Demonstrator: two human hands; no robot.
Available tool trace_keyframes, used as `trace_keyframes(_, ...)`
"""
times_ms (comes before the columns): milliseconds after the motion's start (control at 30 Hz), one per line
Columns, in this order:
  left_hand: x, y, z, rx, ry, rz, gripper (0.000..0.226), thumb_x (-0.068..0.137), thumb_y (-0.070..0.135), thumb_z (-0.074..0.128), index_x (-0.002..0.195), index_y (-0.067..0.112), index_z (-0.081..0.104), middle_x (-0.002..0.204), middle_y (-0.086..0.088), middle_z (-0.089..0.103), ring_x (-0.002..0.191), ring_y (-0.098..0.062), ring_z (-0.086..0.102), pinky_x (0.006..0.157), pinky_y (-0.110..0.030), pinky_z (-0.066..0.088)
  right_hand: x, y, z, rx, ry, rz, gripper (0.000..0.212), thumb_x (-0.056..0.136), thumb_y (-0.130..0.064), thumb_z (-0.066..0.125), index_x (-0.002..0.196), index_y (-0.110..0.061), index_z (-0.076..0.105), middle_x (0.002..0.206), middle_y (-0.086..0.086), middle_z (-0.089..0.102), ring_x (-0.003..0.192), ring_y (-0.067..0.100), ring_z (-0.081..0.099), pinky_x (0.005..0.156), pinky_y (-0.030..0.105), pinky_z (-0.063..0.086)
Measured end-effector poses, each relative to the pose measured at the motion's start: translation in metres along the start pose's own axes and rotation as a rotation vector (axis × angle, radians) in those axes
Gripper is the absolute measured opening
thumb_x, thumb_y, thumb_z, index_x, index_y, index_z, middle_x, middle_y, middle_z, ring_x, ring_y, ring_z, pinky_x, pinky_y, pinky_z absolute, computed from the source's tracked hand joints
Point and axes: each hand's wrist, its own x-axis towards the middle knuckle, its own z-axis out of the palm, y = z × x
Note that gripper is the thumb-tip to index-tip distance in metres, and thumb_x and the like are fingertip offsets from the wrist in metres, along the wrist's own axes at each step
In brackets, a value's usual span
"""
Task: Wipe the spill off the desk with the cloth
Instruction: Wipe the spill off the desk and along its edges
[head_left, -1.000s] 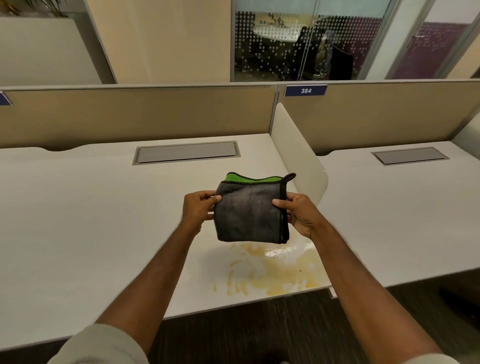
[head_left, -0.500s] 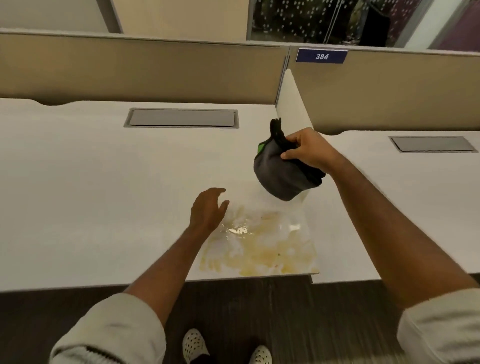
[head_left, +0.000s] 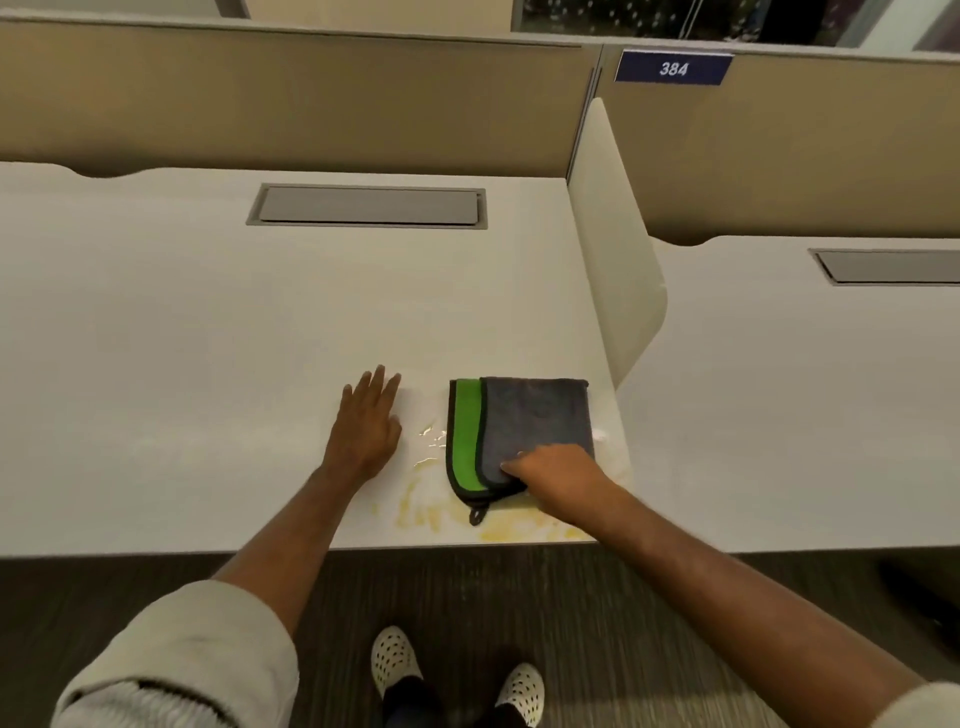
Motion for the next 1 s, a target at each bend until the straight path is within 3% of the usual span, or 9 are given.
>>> trace_keyframes(133,0.003,-0.019,-0.003,0.068,-0.01,0.016,0.073,0.098,0.051,0.015,0.16,0.013,0.024,0.168,-0.014,0.013,0.156,-0.034,0.014,0.124,-0.055,0.006,0.001,0.007,0.001,0.232,0.018,0.055,0.047,0.097,-0.043,0.059,0.143,-0.034,0.056,0.141,-0.001,0.064,0.128,0.025,0.059,0.101,0.041,0.05)
trace_keyframes(267,0.012,-0.055,0.0,0.216,-0.03,0.015,0.088,0.095,0.066,-0.011,0.16,0.018,0.022,0.168,-0.014,0.013,0.156,-0.035,0.014,0.122,-0.063,0.005,0.036,0.006,0.006,0.468,0.322,0.254,0.046,0.102,-0.044,0.053,0.146,-0.03,0.054,0.148,-0.001,0.058,0.137,0.023,0.051,0.109,0.039,0.043)
trace_keyframes(367,0.008,-0.058,0.0,0.206,-0.037,-0.084,0.084,0.093,0.069,-0.009,0.16,0.027,0.02,0.169,-0.013,0.014,0.155,-0.037,0.014,0.116,-0.072,0.006,0.048,0.01,0.023,0.328,0.322,0.354,0.068,0.102,-0.059,0.039,0.161,-0.031,0.021,0.169,0.007,0.024,0.156,0.03,0.021,0.126,0.05,0.02)
trace_keyframes(433,0.006,-0.064,0.005,0.181,-0.052,-0.118,0.086,0.088,0.073,-0.012,0.16,0.034,0.013,0.17,-0.009,0.008,0.156,-0.035,0.007,0.115,-0.073,0.004,0.055,0.003,0.038,0.283,0.315,0.404,0.077,0.099,-0.069,0.03,0.163,-0.035,0.005,0.172,0.007,0.005,0.159,0.032,0.005,0.126,0.059,0.004)
trace_keyframes(500,0.005,-0.07,0.011,0.166,-0.058,-0.104,0.087,0.086,0.075,-0.015,0.16,0.038,0.01,0.171,-0.008,0.005,0.157,-0.034,0.003,0.117,-0.072,0.004,0.06,-0.005,0.053,0.278,0.328,0.431,0.081,0.095,-0.076,0.021,0.162,-0.037,-0.001,0.173,0.006,-0.003,0.159,0.033,-0.004,0.124,0.064,-0.003)
trace_keyframes(600,0.006,-0.072,0.013,0.175,-0.037,-0.101,0.083,0.087,0.074,-0.013,0.16,0.04,0.01,0.171,-0.006,0.003,0.157,-0.033,0.0,0.119,-0.067,0.004,0.063,-0.005,0.065,0.235,0.345,0.448,0.083,0.091,-0.08,0.009,0.161,-0.038,-0.006,0.172,0.006,-0.009,0.158,0.033,-0.01,0.122,0.068,-0.002)
trace_keyframes(900,0.008,-0.079,0.027,0.136,0.024,-0.11,0.068,0.095,0.07,0.009,0.159,0.046,0.007,0.171,0.0,-0.004,0.157,-0.024,-0.009,0.122,-0.061,-0.004,0.088,-0.003,0.068,0.265,0.355,0.482,0.093,0.078,-0.093,0.003,0.158,-0.047,-0.009,0.172,0.011,-0.009,0.157,0.04,-0.008,0.114,0.079,-0.003)
trace_keyframes(1000,0.011,-0.083,0.032,0.14,0.053,-0.104,0.065,0.097,0.069,0.013,0.158,0.048,0.009,0.171,0.0,0.0,0.158,-0.024,-0.006,0.123,-0.062,-0.002,0.108,-0.022,0.065,0.265,0.391,0.47,0.086,0.083,-0.09,0.004,0.157,-0.049,-0.009,0.171,0.014,-0.008,0.156,0.044,-0.008,0.112,0.08,-0.007)
